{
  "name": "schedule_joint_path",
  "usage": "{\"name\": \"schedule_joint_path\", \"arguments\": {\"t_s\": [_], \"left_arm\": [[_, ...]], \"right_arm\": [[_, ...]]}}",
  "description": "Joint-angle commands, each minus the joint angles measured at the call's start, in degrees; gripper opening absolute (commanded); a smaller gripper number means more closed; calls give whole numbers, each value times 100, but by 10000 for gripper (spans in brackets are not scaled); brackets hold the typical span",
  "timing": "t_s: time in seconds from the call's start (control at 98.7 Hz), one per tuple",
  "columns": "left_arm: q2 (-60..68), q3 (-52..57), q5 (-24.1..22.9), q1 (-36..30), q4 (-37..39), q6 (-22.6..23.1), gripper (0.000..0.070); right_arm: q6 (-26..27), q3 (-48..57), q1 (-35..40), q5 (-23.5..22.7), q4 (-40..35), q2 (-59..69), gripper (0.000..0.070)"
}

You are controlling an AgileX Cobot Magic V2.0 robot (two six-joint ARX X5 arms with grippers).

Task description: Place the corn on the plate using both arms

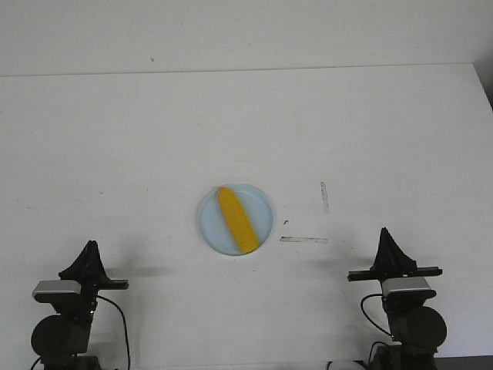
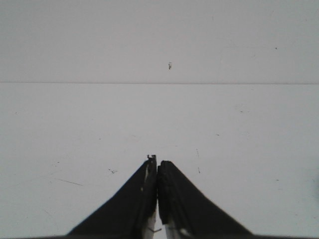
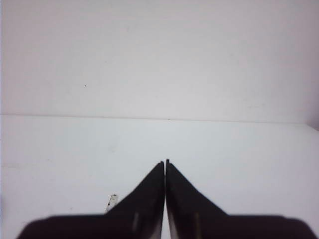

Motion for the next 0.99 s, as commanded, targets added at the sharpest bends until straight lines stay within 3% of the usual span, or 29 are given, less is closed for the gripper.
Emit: {"name": "schedule_joint_path", "arguments": {"t_s": [0.0,0.314,0.415,0.983], "left_arm": [[-7,-118,13,4,63,-22,2],[-7,-118,13,4,66,-35,2],[-7,-118,13,2,144,-380,1],[-7,-118,13,4,98,-382,2]], "right_arm": [[28,-9,11,-2,57,-2,4],[28,-9,11,-2,57,-2,4],[31,-9,11,-2,57,-2,4],[28,-9,11,-2,57,-2,4]]}}
